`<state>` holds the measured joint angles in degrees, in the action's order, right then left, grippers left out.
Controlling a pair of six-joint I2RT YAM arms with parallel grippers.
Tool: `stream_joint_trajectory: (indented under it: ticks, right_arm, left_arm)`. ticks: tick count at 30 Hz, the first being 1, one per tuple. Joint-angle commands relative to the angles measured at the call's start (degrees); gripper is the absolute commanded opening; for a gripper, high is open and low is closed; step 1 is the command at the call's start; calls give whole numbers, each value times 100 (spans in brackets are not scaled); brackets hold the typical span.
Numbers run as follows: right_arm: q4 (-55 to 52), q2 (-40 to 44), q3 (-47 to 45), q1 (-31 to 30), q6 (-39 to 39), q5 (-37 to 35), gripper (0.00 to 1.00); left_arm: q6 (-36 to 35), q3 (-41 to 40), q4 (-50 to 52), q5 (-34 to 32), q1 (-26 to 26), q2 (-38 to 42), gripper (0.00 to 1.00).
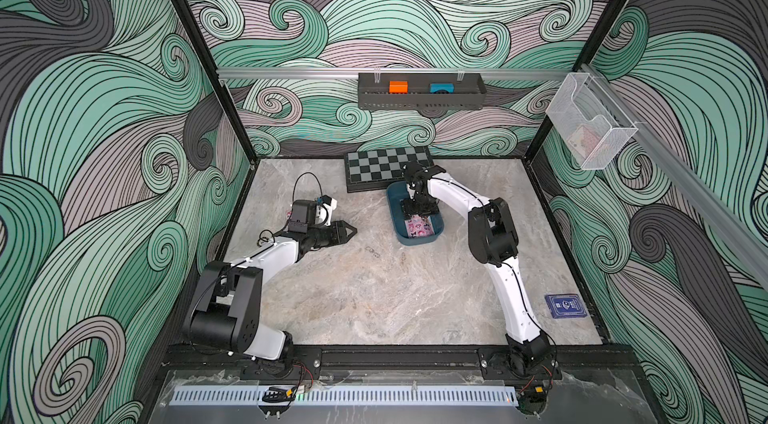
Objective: Take the stickers out of the storage box
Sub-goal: Pick up the sticker from the storage box.
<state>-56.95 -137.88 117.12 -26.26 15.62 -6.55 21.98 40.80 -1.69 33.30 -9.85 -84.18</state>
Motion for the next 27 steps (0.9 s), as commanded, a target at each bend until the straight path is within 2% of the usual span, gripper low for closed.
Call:
stream_joint_trajectory:
  ticks: [1, 3, 7, 18, 27]
  right_arm:
    - [-44, 179, -215, 42, 104, 193, 74]
    - [-44, 280, -220, 42, 108, 210, 72]
    - [16, 475, -295, 42, 105, 274, 61]
    - [17, 800, -304, 43, 62, 210, 57]
    - [67, 971, -366, 42, 53, 154, 48]
  left_arm:
    - [-136, 179, 99, 80, -35, 4, 49]
    - [-134, 187, 99, 74, -35, -17, 49]
    - [-125, 193, 90, 109, -35, -59, 49]
    - [-148, 217, 89, 90, -35, -134, 49]
    - [-142, 223, 73, 109, -35, -194, 49]
